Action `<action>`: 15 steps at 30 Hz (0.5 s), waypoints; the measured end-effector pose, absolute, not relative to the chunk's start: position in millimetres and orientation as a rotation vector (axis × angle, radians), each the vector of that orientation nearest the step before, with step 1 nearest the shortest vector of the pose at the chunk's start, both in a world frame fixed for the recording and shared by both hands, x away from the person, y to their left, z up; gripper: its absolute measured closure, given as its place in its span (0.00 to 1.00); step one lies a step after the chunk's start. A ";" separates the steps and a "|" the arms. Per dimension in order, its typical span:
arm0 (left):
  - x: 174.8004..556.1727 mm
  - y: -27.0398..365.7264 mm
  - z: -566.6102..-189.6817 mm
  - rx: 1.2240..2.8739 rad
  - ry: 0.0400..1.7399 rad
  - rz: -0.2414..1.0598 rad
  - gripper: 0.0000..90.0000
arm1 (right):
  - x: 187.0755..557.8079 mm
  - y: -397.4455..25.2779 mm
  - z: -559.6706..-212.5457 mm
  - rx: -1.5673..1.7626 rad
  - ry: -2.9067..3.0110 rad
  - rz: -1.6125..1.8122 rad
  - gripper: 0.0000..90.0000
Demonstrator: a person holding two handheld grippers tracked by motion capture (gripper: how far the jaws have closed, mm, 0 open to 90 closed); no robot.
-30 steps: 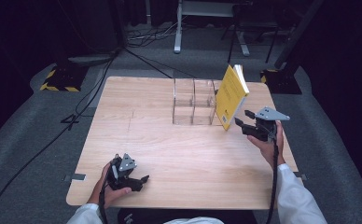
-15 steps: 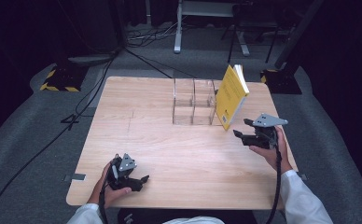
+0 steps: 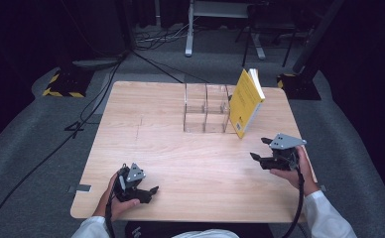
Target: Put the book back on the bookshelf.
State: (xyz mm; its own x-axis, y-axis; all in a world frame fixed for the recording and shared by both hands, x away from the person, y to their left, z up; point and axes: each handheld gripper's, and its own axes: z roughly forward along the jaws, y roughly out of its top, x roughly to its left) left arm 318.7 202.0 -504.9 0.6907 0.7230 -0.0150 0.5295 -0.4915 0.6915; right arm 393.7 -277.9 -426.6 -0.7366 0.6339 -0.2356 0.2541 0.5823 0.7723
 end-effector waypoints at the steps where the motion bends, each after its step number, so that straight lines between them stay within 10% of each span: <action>1: 318.7 202.0 -504.9 2.212 0.954 0.364 0.17 | 391.2 -278.2 -428.3 0.695 2.325 1.013 0.34; 15: 318.7 202.0 -504.8 2.213 0.954 0.364 0.17 | 363.8 -291.8 -453.0 0.643 2.376 0.920 0.32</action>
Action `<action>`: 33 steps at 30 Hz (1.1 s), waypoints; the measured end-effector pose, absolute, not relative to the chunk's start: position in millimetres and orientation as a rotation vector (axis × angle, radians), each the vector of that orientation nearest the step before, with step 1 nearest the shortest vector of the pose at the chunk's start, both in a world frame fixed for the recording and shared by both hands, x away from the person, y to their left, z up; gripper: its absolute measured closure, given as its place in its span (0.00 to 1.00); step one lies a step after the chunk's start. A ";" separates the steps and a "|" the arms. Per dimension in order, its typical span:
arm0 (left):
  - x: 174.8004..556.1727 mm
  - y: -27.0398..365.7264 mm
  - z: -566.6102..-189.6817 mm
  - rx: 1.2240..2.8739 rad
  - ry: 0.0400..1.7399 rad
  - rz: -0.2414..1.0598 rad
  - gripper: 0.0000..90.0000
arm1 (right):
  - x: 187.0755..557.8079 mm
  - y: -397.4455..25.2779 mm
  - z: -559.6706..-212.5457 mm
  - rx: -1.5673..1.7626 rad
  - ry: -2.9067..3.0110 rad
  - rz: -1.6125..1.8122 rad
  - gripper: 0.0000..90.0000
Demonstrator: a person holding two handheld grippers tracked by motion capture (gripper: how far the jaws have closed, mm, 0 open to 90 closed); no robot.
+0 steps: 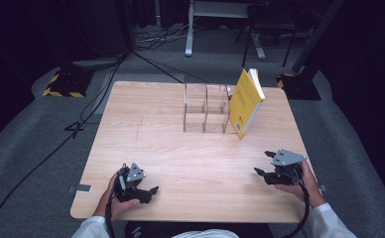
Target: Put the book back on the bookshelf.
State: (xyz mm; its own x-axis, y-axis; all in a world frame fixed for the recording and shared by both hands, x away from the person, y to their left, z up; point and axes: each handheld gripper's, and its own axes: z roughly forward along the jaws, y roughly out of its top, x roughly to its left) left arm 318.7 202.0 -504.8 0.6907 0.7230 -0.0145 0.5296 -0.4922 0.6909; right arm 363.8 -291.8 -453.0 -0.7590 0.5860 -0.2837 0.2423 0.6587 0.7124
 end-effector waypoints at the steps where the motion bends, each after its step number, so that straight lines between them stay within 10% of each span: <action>1: 318.7 202.0 -504.8 2.214 0.953 0.364 0.17 | 362.5 -293.0 -454.7 0.640 2.376 0.920 0.32; 33: 318.6 202.0 -504.8 2.214 0.954 0.363 0.17 | 329.0 -385.2 -503.8 1.028 2.344 1.026 0.23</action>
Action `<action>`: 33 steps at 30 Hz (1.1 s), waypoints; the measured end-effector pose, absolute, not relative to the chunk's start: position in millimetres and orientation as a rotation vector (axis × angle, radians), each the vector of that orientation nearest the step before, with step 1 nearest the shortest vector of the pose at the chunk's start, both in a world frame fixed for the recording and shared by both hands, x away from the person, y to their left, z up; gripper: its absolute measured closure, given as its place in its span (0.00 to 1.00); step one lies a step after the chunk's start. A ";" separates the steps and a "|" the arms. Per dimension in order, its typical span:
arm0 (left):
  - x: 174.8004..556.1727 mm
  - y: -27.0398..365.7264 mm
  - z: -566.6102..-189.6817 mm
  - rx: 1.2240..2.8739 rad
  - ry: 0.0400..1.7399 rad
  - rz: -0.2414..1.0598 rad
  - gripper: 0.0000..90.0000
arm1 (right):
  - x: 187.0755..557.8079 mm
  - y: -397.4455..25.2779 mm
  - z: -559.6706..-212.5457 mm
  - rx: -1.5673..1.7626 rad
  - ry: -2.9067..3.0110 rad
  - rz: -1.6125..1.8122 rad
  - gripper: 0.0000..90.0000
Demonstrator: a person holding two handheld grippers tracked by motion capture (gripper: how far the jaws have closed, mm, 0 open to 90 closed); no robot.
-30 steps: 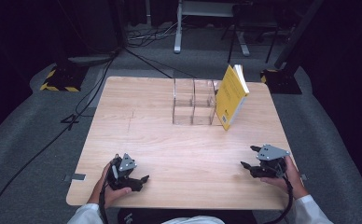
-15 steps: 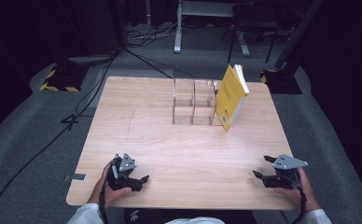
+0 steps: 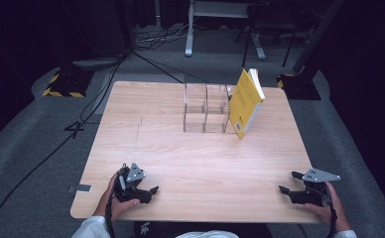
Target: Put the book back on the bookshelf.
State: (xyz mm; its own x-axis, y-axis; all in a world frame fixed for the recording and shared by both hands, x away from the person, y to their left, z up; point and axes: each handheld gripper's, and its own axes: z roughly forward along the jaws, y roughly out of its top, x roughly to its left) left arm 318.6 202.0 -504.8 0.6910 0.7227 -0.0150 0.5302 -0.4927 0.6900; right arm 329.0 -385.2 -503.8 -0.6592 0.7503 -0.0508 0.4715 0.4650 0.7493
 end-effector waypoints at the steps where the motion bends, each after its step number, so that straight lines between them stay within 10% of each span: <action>1: 318.6 202.1 -504.8 2.214 0.954 0.363 0.17 | 329.7 -385.5 -504.0 1.035 2.349 1.031 0.23; 33: 321.9 201.9 -504.9 2.214 0.954 0.360 0.17 | 330.8 -385.1 -504.4 1.072 2.347 1.034 0.22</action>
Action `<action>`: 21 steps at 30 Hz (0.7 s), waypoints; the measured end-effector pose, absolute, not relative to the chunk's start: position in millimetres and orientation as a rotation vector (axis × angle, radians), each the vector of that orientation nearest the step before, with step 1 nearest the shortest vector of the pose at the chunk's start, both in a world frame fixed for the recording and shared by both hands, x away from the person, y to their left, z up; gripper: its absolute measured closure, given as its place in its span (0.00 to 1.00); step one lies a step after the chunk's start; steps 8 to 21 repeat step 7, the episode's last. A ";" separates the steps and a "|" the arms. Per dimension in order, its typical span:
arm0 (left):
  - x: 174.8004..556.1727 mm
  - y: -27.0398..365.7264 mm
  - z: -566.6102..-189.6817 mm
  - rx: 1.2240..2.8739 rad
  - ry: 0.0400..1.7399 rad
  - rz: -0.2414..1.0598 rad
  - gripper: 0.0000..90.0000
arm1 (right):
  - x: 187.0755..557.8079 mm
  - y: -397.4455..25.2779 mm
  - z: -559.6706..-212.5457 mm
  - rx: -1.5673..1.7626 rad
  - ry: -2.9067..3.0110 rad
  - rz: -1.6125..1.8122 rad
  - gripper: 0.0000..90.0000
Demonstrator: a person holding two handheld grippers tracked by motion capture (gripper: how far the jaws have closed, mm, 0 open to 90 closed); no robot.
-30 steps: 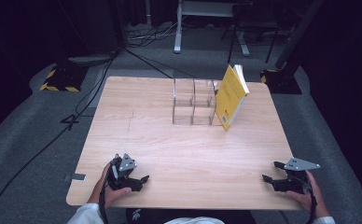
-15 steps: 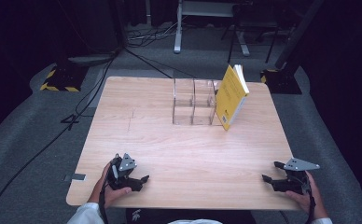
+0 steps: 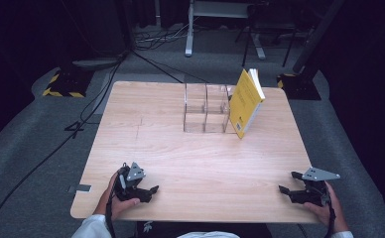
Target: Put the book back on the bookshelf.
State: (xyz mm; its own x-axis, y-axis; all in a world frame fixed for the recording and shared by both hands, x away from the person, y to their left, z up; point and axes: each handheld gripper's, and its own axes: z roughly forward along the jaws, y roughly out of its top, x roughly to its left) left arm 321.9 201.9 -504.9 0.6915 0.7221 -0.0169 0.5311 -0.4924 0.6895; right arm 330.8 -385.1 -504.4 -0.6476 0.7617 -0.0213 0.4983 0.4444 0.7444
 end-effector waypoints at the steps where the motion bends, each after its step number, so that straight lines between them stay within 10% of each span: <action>1: 321.8 201.8 -504.9 2.212 0.960 0.362 0.17 | 330.8 -385.0 -504.4 1.072 2.347 1.034 0.22; 21: 322.5 201.6 -505.1 2.206 0.969 0.361 0.17 | 331.3 -385.4 -504.4 1.071 2.350 1.034 0.21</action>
